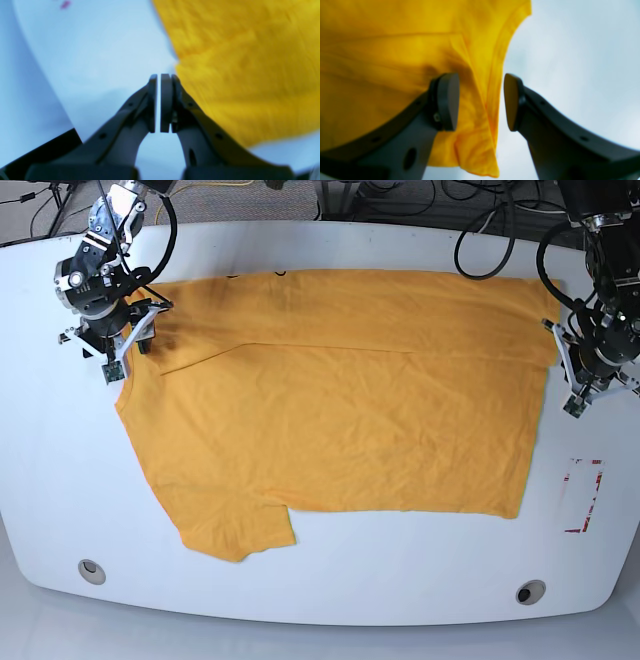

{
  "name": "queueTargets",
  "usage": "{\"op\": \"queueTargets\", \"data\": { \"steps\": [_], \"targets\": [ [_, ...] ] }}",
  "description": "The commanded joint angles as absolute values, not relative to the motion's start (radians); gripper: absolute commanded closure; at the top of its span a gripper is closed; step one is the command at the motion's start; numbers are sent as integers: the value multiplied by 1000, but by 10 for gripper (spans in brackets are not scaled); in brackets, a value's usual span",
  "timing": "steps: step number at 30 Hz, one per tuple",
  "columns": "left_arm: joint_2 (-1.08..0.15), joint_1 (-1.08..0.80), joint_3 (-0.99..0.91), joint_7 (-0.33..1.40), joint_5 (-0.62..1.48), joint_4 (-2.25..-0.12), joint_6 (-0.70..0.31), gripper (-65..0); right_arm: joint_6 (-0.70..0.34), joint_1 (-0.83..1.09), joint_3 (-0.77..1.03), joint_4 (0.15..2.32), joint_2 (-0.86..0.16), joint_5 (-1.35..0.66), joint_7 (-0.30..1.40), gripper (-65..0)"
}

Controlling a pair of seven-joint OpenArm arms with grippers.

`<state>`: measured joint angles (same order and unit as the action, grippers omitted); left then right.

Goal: Layout the t-shirt on the table in an organized manner, then fold the t-shirt properly
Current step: 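Drag the shirt's shoulder edge away from the hem with both grippers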

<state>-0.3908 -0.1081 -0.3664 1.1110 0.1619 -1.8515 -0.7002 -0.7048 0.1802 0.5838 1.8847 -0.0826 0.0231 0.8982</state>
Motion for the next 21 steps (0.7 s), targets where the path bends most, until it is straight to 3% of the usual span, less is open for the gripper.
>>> {"op": "queueTargets", "data": {
  "steps": [1, 11, 13, 16, 21],
  "targets": [
    [-369, -58, -387, 1096, 166, -1868, -698, 0, -698, 136, 572, 1894, -87, 22, 883, -271],
    [-251, 51, -367, 1130, 165, -1867, -698, 0, -698, -7, 561, 1833, -77, 28, 883, -274],
    [-249, 51, -346, 1156, 165, -1870, -698, -25, -698, -10, 561, 1834, -77, 28, 885, -274],
    [-237, 25, -332, 1190, 166, -1874, -698, -46, -698, 1, 561, 1847, -76, 25, 901, -274],
    [-239, -74, -346, 1188, 166, -1885, -698, -26, -698, 54, 561, 1886, -51, 22, 952, -271]
  ]
}}
